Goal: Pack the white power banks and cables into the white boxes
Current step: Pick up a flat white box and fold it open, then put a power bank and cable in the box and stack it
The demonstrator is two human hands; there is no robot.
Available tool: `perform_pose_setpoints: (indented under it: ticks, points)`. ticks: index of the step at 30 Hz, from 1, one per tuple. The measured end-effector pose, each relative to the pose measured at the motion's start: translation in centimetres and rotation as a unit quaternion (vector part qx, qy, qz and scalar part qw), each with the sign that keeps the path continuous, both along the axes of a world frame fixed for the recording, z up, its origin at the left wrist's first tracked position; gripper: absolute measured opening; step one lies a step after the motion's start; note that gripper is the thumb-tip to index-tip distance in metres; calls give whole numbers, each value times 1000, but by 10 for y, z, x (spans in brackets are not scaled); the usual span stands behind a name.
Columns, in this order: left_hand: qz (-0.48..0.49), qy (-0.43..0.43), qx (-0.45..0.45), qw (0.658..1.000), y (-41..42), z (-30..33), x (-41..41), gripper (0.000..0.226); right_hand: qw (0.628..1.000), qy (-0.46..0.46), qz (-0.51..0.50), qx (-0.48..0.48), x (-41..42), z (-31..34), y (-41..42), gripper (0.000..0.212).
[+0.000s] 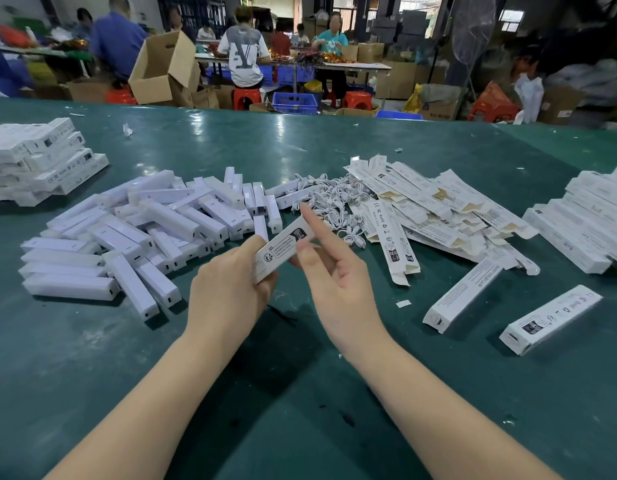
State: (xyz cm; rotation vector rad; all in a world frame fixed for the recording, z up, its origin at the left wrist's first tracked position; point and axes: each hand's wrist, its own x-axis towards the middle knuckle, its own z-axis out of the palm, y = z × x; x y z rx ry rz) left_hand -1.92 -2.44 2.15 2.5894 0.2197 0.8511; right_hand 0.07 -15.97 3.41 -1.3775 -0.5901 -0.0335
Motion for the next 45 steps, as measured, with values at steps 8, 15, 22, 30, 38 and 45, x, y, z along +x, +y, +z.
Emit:
perform_pose_setpoints:
  ticks: [8,15,22,30,38,45]
  points:
    - [-110,30,-71,991,-11,1,-4,33,991,13,-136,5,13,15,-20,40]
    - [-199,37,-120,972,-14,-8,0,23,828,-318,-195,-420,29,29,-53,58]
    - [-249,98,-146,952,-9,-9,1,56,814,-192,-138,-531,46,31,-73,44]
    - [-246,110,-109,957,-8,-7,-1,38,747,125,-126,-640,58,29,-114,41]
    - [-246,120,-86,958,-7,-9,-2,14,682,168,-178,-690,67,34,-134,30]
    - [-243,122,-72,960,-9,-8,-2,10,656,146,-268,-690,61,14,-172,66]
